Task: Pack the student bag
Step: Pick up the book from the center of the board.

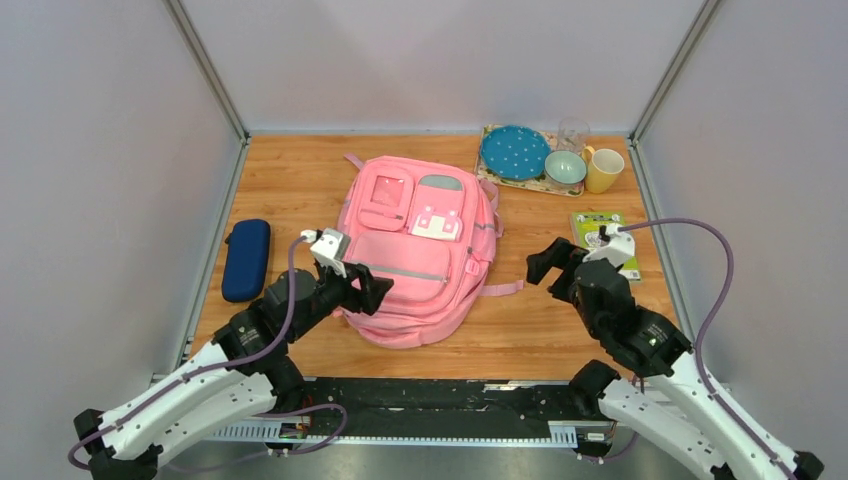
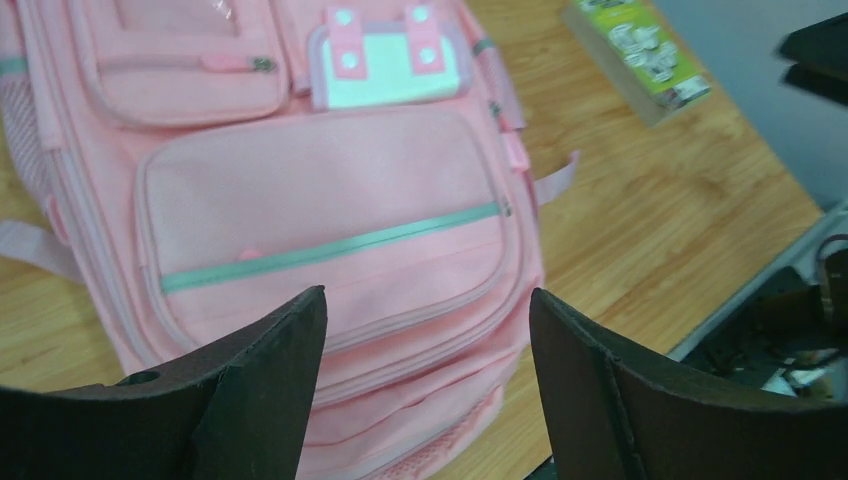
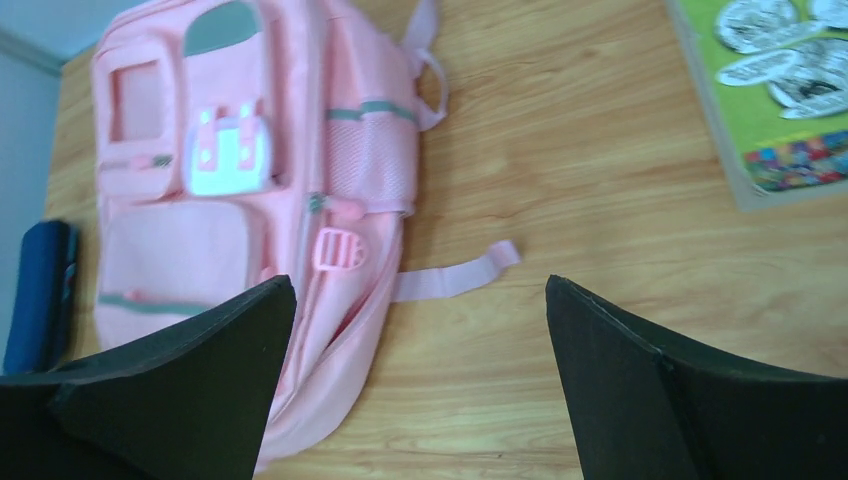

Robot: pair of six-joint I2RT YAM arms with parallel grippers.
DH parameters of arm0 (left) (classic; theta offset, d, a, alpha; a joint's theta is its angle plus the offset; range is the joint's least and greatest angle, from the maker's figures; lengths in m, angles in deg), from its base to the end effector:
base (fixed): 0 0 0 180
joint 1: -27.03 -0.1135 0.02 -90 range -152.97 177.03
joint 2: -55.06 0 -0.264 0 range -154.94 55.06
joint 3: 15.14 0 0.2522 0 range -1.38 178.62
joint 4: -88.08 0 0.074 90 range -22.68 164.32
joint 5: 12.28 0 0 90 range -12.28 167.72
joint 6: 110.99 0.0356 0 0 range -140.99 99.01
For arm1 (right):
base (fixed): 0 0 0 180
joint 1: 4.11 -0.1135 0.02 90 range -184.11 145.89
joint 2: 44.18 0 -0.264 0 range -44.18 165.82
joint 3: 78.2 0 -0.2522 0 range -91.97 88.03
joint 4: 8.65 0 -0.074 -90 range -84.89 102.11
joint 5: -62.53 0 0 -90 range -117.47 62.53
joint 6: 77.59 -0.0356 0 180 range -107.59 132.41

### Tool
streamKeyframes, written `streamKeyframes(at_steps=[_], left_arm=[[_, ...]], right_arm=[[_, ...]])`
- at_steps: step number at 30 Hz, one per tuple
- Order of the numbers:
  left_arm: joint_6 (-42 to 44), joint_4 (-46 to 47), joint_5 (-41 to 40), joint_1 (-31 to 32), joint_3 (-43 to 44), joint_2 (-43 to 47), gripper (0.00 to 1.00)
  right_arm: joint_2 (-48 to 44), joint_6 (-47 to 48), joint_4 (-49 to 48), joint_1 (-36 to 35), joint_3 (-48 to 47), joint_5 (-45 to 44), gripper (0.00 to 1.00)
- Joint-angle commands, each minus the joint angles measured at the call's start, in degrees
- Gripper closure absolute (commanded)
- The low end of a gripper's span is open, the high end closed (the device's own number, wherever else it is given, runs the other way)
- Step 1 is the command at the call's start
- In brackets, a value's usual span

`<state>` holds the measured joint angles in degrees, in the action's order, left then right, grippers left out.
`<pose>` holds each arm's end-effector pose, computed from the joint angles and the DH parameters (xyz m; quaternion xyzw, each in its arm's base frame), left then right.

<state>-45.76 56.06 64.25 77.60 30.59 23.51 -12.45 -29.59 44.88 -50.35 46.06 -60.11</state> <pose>0.0972 -0.1051 0.2801 0.1119 0.7978 -0.2824 0.5209 0.0943 0.0707 0.3037 0.1108 0.8338 0.1622 0.5160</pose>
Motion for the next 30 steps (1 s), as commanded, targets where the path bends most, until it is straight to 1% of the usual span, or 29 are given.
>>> streamKeyframes(at_steps=[1, 2, 3, 4, 5, 6, 7, 8, 9, 10, 11, 12, 13, 14, 15, 16, 17, 18, 19, 20, 21, 22, 24, 25, 29, 30], left_arm=[[1.21, 2.35, 8.52, -0.12, 9.58, -1.05, 0.19], [1.39, 3.05, 9.68, -0.20, 10.65, -2.54, 0.19], [1.40, 3.40, 10.91, -0.20, 11.53, -3.33, 0.19], [1.22, 4.10, 11.10, -0.12, 12.76, -5.52, 0.19], [1.48, 4.37, 11.54, -0.20, 13.38, -7.02, 0.19], [2.01, 4.72, 13.11, -0.12, 14.69, -8.69, 0.19], [2.10, 5.25, 13.73, -0.20, 15.40, -12.79, 0.19], [1.93, 5.60, 15.39, -0.20, 16.36, -15.10, 0.18], [1.92, 6.39, 18.80, -0.12, 17.77, -17.38, 0.18], [1.05, 9.53, 20.40, -0.20, 18.13, -22.02, 0.18], [0.52, 11.39, 21.90, -0.12, 18.39, -24.32, 0.18], [0.00, 13.67, 24.61, -0.12, 18.74, -26.52, 0.18], [-1.14, 17.78, 25.51, -0.12, 19.01, -30.72, 0.18], [-1.76, 20.08, 26.12, -0.20, 19.27, -32.85, 0.18], [-2.20, 21.67, 27.26, -0.12, 20.49, -35.14, 0.18], [-2.99, 24.21, 28.14, -0.12, 21.55, -39.60, 0.18], [-3.43, 24.93, 29.11, -0.03, 22.86, -41.99, 0.18], [-3.79, 25.81, 30.95, 0.15, 25.40, -44.19, 0.18], [-4.14, 27.82, 31.40, 0.49, 26.64, -48.30, 0.18], [-4.14, 28.36, 31.67, 0.76, 27.96, -50.26, 0.18], [-4.05, 28.72, 32.10, 1.37, 31.02, -52.45, 0.18], [-3.79, 28.89, 32.80, 1.55, 32.70, -56.56, 0.18], [-4.22, 29.42, 34.73, 1.82, 37.17, -60.45, 0.18], [-4.32, 30.64, 35.35, 1.90, 38.42, -63.69, 0.18], [-5.11, 33.90, 37.38, 1.99, 43.79, -71.27, 0.18], [-5.19, 34.25, 38.16, 1.99, 46.41, -72.85, 0.18]], right_arm=[[1.49, -1.77, 6.98, 12.64, -0.12, 6.79, 0.00], [2.45, -0.81, 7.42, 15.01, -0.73, 8.20, 0.01], [3.16, -0.72, 8.47, 19.65, -1.09, 10.47, 0.01], [4.39, -0.28, 8.48, 22.04, -1.26, 11.97, 0.01], [4.75, 0.51, 8.48, 26.77, -1.61, 13.47, 0.01], [5.01, 0.77, 8.22, 29.25, -1.62, 16.09, 0.00], [5.62, 0.95, 8.05, 31.45, -1.70, 17.34, 0.01], [5.80, 1.48, 7.87, 36.52, -1.97, 18.74, 0.00], [6.24, 1.83, 7.61, 39.35, -2.23, 21.80, 0.01], [7.20, 2.09, 7.52, 42.17, -2.58, 23.66, 0.01], [7.99, 2.53, 6.30, 48.20, -2.67, 25.68, 0.01], [8.78, 3.23, 5.59, 50.78, -2.67, 29.35, 0.01], [9.66, 3.67, 4.63, 53.07, -2.59, 30.87, 0.01], [12.46, 4.03, 3.14, 56.57, -2.50, 31.76, 0.01], [13.79, 4.81, 2.95, 58.09, -3.11, 34.20, 0.01], [15.54, 5.34, 2.60, 59.15, -3.55, 34.14, 0.01], [17.91, 5.61, 1.72, 60.46, -3.90, 33.53, 0.01], [19.15, 5.61, 1.02, 60.82, -4.34, 30.65, 0.01], [20.03, 5.87, -0.73, 60.92, -4.43, 29.67, 0.01], [20.91, 6.31, -4.40, 60.92, -4.34, 29.22, 0.01], [23.53, 6.66, -5.48, 61.00, -4.69, 26.87, 0.01], [24.86, 7.54, -6.36, 61.09, -6.00, 25.62, 0.01], [29.59, 8.59, -7.51, 61.97, -8.11, 22.47, 0.01], [31.28, 10.25, -7.95, 62.23, -9.86, 21.84, 0.01], [37.87, 14.13, -11.20, 64.51, -13.47, 20.96, 0.01], [39.28, 14.83, -11.90, 64.95, -13.92, 20.17, 0.01]])
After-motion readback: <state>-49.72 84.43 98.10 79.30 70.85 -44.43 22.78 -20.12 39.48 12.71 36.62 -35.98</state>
